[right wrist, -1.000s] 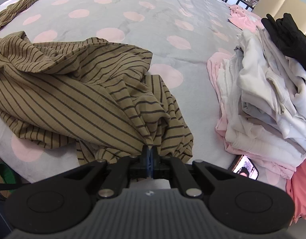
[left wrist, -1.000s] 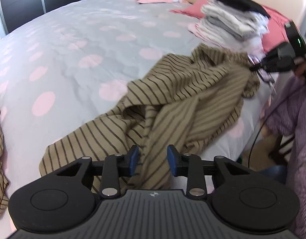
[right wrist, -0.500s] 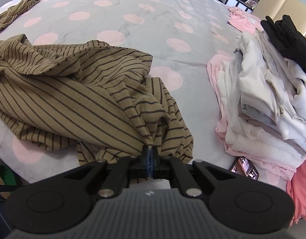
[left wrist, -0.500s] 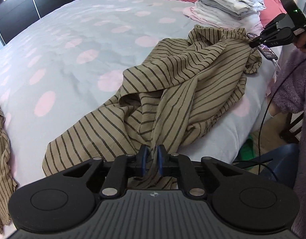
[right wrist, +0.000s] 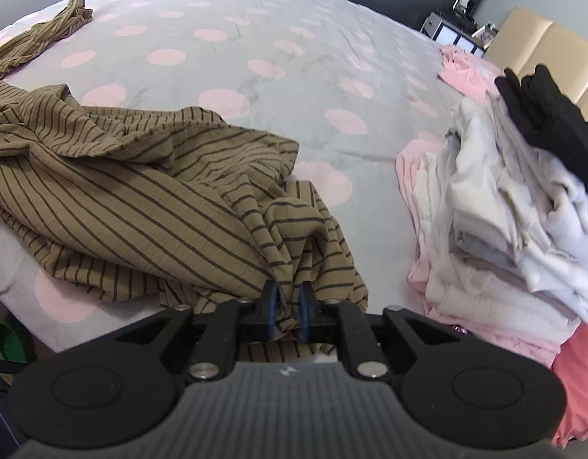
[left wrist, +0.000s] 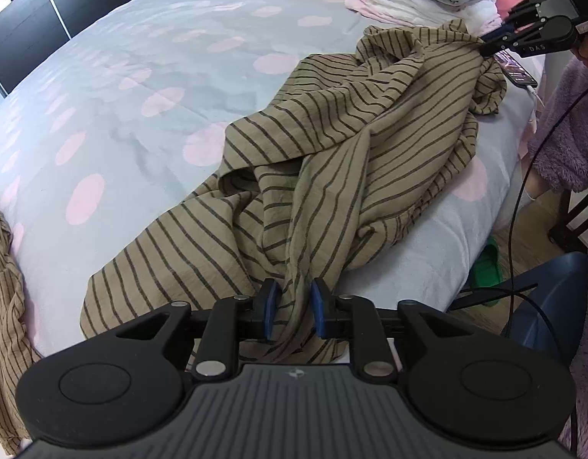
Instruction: Fold clothes
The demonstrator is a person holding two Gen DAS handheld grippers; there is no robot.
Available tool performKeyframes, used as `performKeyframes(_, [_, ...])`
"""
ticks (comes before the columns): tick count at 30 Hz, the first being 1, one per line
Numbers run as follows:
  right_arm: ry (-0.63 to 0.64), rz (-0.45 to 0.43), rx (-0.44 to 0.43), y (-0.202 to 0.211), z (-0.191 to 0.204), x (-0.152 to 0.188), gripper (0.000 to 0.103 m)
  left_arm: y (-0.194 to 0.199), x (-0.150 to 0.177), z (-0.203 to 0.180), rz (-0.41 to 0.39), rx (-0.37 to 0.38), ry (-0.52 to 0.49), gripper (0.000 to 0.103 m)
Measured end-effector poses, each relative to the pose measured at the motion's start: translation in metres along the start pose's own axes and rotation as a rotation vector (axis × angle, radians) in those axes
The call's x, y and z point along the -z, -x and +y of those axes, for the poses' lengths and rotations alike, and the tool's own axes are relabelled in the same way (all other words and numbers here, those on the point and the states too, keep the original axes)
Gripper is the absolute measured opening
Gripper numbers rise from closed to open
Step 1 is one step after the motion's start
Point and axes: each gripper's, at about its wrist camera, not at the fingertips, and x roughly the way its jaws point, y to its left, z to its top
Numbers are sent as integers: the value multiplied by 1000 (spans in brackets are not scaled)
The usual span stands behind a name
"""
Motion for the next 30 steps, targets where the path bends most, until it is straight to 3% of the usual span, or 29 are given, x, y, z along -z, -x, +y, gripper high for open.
performKeyframes(1, [5,-9,2,2,1,0,22,1,0,-1,-3,-1,0,6])
performKeyframes(8, [47,9,21,-9,7,-1,22,2,-2,1,-19,-13,24,4])
performKeyframes(10, [41,20,18,-13,7,-2,5,4,-2,3,-36,-32,46,1])
performKeyframes(12, [42,1,12,-10,7,-3,2,13,-2,8,-85,-47,92,0])
performKeyframes(18, [56,-188,84,36,6,-30,2,73,-12,47,-339,-79,330,0])
performKeyframes(23, [133,-445,274,97,4,-80,1,154,-32,71,-622,-196,456,0])
performKeyframes(27, [138,-669,419,156,-6,-123,1,235,-53,64,-881,-293,456,0])
performKeyframes(30, [82,-793,392,205,-12,-154,2,302,-66,51,-1051,-430,409,0])
